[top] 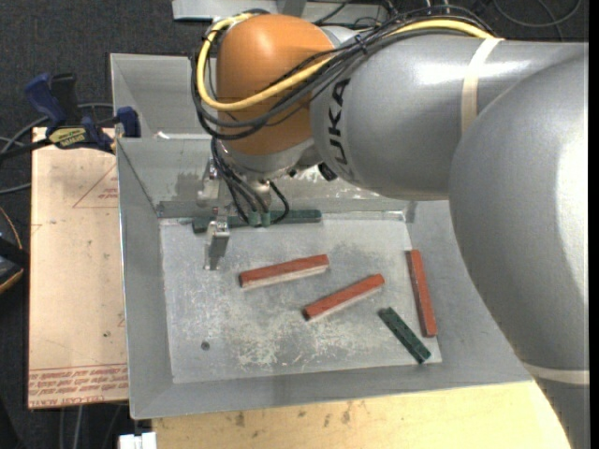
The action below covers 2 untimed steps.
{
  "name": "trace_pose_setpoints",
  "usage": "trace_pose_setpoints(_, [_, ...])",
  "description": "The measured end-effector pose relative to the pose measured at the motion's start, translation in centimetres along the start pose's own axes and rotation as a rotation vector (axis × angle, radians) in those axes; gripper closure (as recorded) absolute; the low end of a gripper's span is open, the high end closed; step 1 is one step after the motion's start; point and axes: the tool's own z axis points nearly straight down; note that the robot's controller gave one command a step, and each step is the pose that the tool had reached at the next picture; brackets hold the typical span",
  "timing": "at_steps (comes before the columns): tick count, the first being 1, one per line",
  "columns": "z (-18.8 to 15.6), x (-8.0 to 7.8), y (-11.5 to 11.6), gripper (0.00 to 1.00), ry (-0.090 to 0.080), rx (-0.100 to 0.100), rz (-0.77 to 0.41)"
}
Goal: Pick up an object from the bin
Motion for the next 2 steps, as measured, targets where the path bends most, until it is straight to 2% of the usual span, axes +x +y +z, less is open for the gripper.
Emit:
trace_pose_setpoints(1, [0.0, 0.0, 0.0, 0.00, 0.000, 0.000, 0.000])
trace_pose_setpoints(2, [5.4, -2.1, -4.0, 0.00, -0.008, -0.002, -0.062])
